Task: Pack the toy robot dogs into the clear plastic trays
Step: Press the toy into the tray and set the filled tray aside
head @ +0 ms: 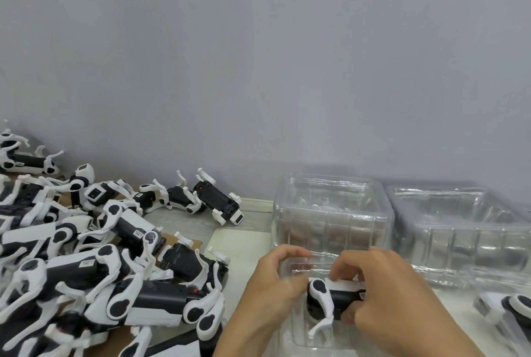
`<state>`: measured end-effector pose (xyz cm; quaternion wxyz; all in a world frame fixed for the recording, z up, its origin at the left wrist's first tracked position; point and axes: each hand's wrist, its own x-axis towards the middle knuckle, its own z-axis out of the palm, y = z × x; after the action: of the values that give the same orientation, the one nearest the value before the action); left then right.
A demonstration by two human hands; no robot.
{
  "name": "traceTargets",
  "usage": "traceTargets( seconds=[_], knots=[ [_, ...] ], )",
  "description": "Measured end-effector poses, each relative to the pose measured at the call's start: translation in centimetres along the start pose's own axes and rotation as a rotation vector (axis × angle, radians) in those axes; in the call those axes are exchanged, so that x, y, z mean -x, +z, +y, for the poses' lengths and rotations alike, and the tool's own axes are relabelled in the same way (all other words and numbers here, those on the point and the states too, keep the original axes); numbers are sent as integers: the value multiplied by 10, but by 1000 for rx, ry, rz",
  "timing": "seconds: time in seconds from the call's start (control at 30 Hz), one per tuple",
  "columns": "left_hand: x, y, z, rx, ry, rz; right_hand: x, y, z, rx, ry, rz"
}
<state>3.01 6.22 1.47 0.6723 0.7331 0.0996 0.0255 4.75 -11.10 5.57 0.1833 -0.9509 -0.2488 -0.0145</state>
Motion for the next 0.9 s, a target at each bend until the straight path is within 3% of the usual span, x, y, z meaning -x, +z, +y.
traceTargets(
  seconds=[0.23,0.7,0.9],
  knots=[
    [-3,0,-2,-113,-21,25,0,-2,-1,2,4,-46],
    [0,1,0,-87,-38,41,-4,-12,-29,-169,30,-203],
    [1,1,2,-75,-50,13,-8,-11,-33,-210,129,-272]
  ],
)
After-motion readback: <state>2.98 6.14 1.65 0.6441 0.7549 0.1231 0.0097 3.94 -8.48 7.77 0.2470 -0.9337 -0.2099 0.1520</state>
